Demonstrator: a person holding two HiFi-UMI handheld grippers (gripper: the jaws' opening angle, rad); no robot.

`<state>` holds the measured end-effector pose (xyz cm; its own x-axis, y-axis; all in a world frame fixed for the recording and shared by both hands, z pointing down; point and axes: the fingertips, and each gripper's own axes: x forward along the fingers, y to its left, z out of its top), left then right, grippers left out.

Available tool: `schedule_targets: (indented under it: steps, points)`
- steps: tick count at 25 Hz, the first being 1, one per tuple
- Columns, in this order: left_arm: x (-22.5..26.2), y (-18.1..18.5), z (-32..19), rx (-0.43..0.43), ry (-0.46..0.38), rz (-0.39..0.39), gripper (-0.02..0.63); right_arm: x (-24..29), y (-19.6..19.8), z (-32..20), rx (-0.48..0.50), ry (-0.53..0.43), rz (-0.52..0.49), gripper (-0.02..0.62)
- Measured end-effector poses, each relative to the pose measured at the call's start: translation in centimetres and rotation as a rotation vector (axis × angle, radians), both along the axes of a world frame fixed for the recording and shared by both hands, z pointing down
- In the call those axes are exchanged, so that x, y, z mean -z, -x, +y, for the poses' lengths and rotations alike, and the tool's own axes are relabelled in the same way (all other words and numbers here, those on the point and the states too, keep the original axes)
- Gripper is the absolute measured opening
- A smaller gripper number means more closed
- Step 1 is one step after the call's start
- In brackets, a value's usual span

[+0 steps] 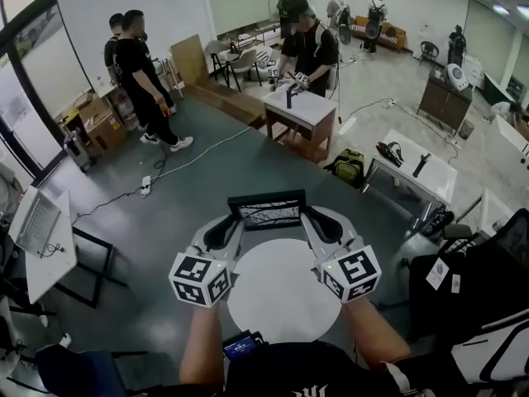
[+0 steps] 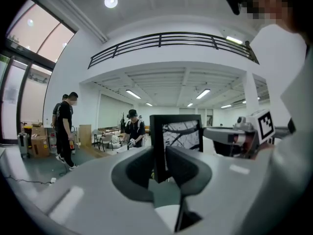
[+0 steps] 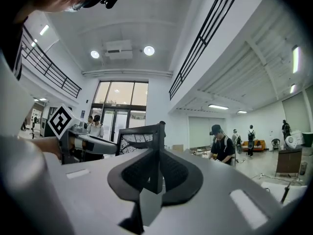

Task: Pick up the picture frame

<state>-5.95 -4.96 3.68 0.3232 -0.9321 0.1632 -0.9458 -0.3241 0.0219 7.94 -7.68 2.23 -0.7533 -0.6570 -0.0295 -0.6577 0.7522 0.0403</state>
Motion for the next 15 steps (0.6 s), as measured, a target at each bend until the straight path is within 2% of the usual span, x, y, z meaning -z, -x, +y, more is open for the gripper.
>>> schedule_targets:
  steps: [4,15]
  points:
    - [1.8,-1.0,1.5,0.007,-0.044,-0.006,0.075,2.9,-1.0,1.6,0.007,-0.071,-0.026,0.023]
    - [5.6,-3.4,5.2,-0.005,-0.141,-0.029,0.071,6.5,-3.6,5.2,0.005,-0.162,-0.083,0.020]
